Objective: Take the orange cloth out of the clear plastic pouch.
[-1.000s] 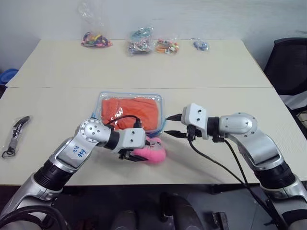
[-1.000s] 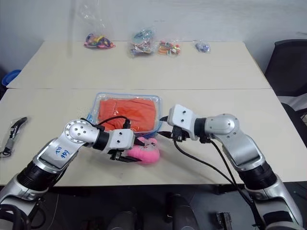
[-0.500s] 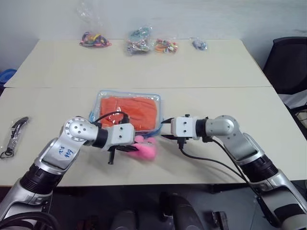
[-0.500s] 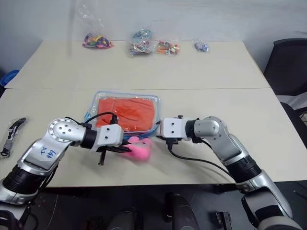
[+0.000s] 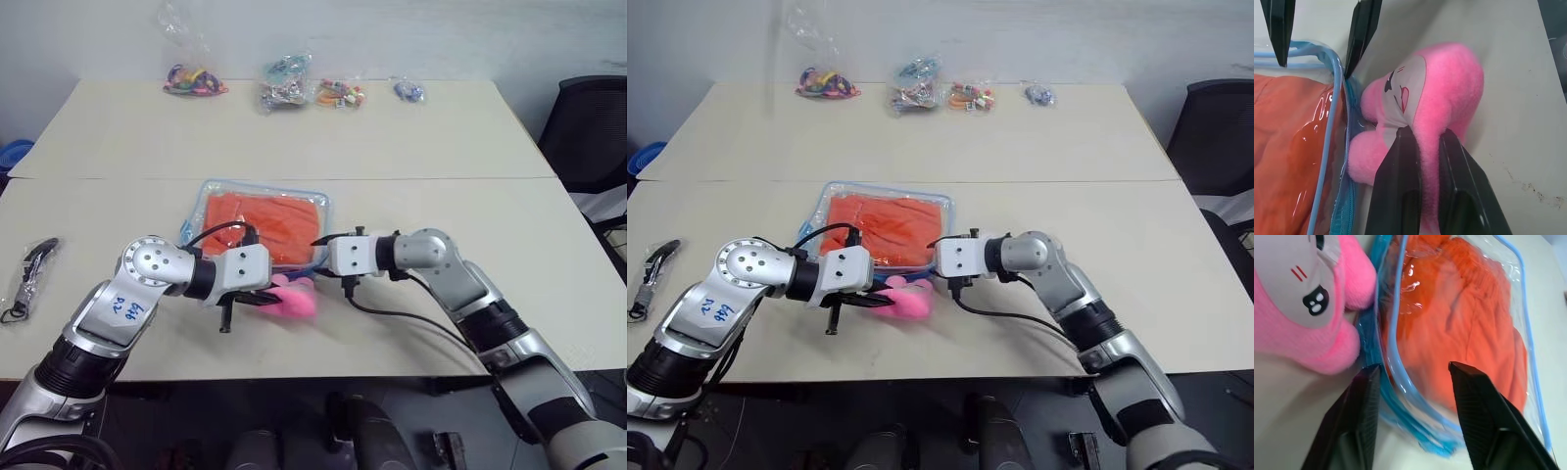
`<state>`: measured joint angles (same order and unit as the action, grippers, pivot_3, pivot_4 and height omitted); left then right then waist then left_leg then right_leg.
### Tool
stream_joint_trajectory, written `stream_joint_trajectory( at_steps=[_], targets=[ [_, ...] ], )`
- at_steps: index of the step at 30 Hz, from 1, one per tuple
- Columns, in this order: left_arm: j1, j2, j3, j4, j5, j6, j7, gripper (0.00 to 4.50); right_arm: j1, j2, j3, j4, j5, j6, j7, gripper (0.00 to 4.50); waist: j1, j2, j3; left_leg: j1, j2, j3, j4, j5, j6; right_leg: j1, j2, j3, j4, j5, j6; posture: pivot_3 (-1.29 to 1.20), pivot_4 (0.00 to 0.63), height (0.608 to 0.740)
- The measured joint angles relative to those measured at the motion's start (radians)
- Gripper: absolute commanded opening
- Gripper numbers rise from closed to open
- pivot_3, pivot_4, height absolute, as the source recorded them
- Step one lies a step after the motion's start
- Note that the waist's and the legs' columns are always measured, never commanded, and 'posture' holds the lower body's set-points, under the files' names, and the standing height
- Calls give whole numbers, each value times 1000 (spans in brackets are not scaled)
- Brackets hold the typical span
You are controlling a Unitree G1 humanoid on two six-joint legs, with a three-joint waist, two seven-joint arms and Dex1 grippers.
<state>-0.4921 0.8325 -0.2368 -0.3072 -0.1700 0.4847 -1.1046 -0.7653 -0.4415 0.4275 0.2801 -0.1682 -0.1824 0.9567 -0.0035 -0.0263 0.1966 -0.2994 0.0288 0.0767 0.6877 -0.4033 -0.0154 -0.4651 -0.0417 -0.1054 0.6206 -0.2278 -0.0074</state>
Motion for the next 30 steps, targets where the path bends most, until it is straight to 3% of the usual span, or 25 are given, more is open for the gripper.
stream_joint_trajectory(
  at_steps=[4, 10, 15, 24, 30],
  targets=[
    [14, 0, 1, 0, 0, -3, 1, 48, -5, -1, 0, 11, 1, -17, 24, 35, 0, 0, 0, 0, 0, 0, 0, 0, 0, 0, 0, 0, 0, 0, 0, 0, 150, 740],
    [43, 35, 38, 5, -1, -21, -1, 48, -4, -55, -2, 3, 5, -80, 69, 35, 0, 0, 0, 1, 0, -1, 0, 0, 0, 0, 0, 0, 0, 0, 0, 0, 150, 740],
    [115, 116, 145, 32, -32, -31, -12, 48, 37, -160, -6, -40, 15, -202, 109, 35, 0, 0, 0, 1, 0, -1, 0, 0, 1, -1, 0, -1, -1, 0, 0, 0, 150, 740],
    [229, 286, 410, 265, -80, -70, -49, 48, 122, -318, -71, -91, 100, -326, 181, 35, 0, 1, 1, 1, 1, -1, -1, -1, 1, -1, 0, -2, -6, 0, 0, 0, 150, 740],
    [204, 333, 454, 446, -74, -146, -53, 48, 166, -367, -91, -144, 164, -343, 226, 35, 2, 1, 1, 1, 0, -1, -1, -2, 2, -1, -1, -2, -6, 0, 0, 0, 150, 740]
  ],
)
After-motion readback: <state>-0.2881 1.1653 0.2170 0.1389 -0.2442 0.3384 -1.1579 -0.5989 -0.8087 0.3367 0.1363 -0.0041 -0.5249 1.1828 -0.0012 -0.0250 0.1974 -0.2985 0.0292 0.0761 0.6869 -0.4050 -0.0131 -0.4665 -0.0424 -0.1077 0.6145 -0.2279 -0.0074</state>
